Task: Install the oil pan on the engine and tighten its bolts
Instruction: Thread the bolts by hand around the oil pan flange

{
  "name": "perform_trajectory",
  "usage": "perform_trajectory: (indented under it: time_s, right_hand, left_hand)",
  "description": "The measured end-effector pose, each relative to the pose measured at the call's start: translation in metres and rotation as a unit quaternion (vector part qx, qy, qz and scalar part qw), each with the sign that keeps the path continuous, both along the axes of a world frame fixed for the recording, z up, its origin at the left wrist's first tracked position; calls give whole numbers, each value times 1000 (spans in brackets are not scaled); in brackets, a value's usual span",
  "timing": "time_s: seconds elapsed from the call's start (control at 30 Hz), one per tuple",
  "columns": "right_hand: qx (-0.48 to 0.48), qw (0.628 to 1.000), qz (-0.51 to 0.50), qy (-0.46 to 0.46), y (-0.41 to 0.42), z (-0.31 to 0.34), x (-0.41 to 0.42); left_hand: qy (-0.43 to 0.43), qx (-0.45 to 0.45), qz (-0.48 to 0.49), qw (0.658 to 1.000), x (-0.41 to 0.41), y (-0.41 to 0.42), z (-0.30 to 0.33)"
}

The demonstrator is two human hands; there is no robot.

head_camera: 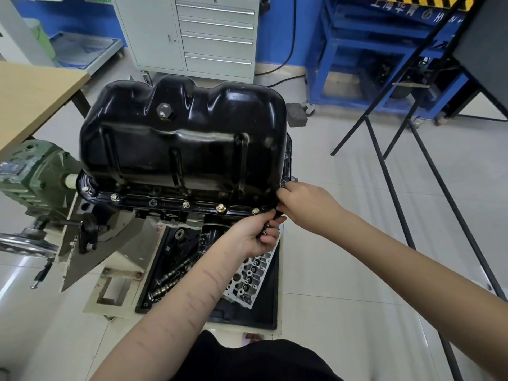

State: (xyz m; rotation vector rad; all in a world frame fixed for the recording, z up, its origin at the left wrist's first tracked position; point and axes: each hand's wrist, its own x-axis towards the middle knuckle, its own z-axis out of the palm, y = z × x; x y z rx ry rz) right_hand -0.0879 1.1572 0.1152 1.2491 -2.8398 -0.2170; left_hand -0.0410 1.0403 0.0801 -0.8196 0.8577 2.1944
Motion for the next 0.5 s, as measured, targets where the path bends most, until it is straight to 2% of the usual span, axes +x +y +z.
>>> perform_trajectory:
  time_s: [0.17, 0.3, 0.4, 0.5]
  right_hand:
    - [27, 998, 8, 47, -1, -6, 1]
    - [57, 990, 12, 132, 0, -4, 7]
    - [-13, 986, 16, 163, -1, -2, 8]
    - [-29, 984, 15, 174, -1, -5, 8]
  left_hand:
    - [1, -1, -4, 1000, 0, 0, 0]
    - [1, 1, -7, 1000, -1, 0, -1]
    - [-4, 1, -7, 1000, -2, 0, -2]
    - [-4, -1, -6, 1000, -1, 0, -2]
